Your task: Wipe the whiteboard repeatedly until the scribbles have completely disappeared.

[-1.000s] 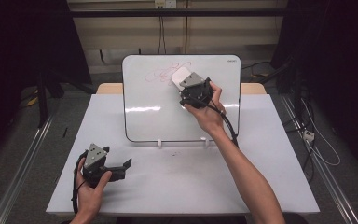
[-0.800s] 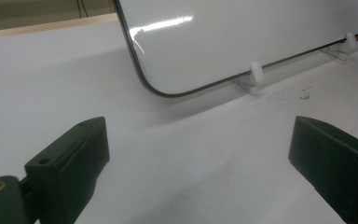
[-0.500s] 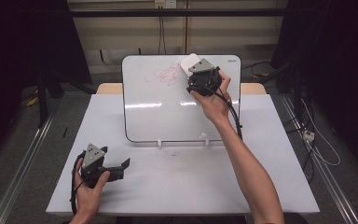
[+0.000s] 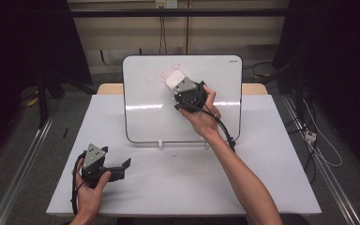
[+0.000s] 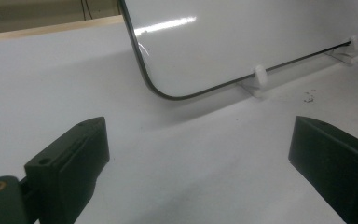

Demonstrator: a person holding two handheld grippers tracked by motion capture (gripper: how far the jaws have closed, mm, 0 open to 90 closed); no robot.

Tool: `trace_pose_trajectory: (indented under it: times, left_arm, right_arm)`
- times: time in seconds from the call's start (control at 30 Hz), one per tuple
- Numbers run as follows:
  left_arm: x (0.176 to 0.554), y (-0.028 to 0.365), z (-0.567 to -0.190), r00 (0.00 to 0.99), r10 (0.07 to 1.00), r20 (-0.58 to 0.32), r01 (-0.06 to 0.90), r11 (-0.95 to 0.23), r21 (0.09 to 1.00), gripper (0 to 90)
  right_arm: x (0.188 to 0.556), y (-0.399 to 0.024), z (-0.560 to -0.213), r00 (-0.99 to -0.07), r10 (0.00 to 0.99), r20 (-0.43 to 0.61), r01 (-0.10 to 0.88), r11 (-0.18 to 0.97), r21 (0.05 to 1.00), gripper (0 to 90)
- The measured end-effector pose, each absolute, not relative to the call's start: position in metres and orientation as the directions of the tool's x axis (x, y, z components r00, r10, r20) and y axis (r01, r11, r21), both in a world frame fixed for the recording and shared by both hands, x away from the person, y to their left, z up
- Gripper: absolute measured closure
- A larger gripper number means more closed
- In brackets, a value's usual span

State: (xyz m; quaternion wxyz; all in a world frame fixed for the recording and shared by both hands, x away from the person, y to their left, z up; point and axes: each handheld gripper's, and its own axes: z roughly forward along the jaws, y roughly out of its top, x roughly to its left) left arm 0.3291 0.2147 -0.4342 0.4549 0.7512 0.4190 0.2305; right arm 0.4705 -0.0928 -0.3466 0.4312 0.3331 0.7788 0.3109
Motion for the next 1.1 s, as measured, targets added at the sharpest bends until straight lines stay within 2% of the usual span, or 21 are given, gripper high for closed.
trace_pose_trajectory:
  times: [0.17,0.23,0.43,0.67,0.8,1.1]
  left_arm:
    - [0.330,0.214,-0.435,0.551,0.834,-0.034,0.420,-0.242,0.874,4.9]
    - [0.330,0.214,-0.435,0.550,0.835,-0.036,0.420,-0.239,0.875,4.9]
    - [0.329,0.216,-0.435,0.552,0.833,-0.043,0.422,-0.235,0.876,4.9]
    - [0.329,0.216,-0.435,0.552,0.832,-0.062,0.433,-0.222,0.873,4.9]
    - [0.329,0.218,-0.435,0.548,0.835,-0.059,0.433,-0.222,0.873,4.9]
    - [0.330,0.218,-0.435,0.543,0.837,-0.064,0.437,-0.216,0.873,4.9]
  right_arm:
    - [0.463,-0.080,-0.355,-0.425,0.760,-0.491,0.235,0.617,0.751,31.5]
    - [0.466,-0.084,-0.353,-0.445,0.764,-0.467,0.240,0.604,0.760,31.5]
    - [0.480,-0.094,-0.338,-0.400,0.797,-0.453,0.249,0.571,0.783,31.5]
    - [0.503,-0.115,-0.309,-0.297,0.866,-0.402,0.302,0.485,0.821,31.5]
    - [0.504,-0.115,-0.308,-0.268,0.872,-0.409,0.299,0.479,0.825,31.5]
    - [0.493,-0.098,-0.322,-0.320,0.834,-0.449,0.274,0.535,0.799,31.5]
